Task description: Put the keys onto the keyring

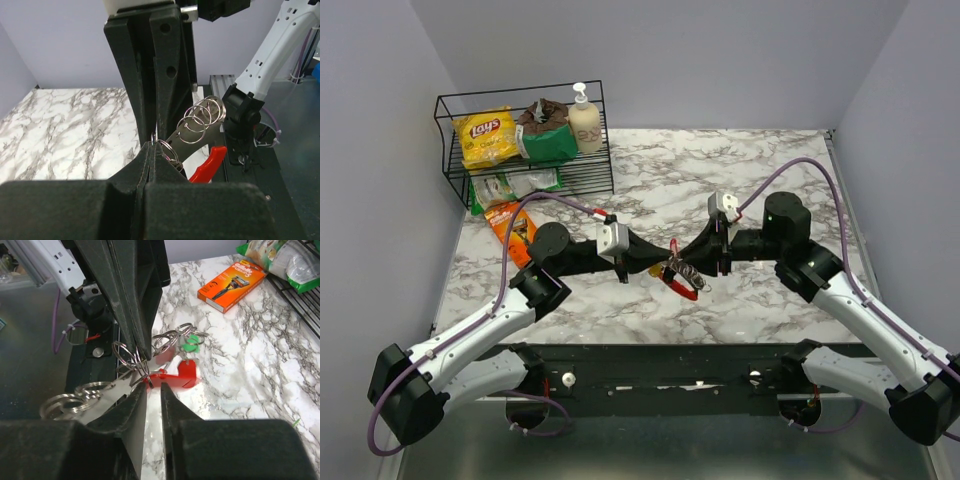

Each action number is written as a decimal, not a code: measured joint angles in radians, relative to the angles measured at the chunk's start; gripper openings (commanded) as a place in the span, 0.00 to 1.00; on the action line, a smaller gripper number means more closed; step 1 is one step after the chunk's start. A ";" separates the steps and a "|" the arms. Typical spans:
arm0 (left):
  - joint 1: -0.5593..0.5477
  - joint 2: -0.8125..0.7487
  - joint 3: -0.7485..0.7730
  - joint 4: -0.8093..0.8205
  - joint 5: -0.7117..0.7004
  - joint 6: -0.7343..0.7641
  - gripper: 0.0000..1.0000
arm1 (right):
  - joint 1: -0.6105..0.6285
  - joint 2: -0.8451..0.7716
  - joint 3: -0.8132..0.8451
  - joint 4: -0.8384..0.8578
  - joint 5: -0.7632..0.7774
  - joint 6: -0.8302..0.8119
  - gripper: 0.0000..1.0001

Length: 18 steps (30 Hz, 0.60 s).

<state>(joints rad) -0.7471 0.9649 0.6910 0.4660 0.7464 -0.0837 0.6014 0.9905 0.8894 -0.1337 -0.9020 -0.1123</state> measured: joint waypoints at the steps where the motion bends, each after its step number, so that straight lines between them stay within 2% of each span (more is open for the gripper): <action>1: -0.001 0.000 0.000 0.011 0.000 0.000 0.00 | 0.000 0.000 -0.001 -0.001 0.002 0.002 0.49; 3: -0.001 0.000 0.000 0.018 0.000 0.002 0.00 | 0.000 -0.002 -0.004 -0.003 0.013 0.004 0.57; 6: -0.001 -0.001 0.000 0.009 -0.001 0.015 0.00 | 0.000 -0.014 -0.006 -0.003 0.032 0.008 0.61; 14: -0.001 -0.065 -0.029 -0.052 -0.030 0.100 0.00 | 0.000 -0.099 -0.008 -0.003 0.101 0.007 0.62; 18: -0.001 -0.094 -0.070 -0.038 -0.037 0.116 0.00 | 0.000 -0.116 -0.008 0.001 0.104 0.008 0.59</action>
<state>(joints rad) -0.7483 0.8711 0.6209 0.4282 0.7094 0.0326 0.6014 0.8749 0.8818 -0.1326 -0.7982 -0.1043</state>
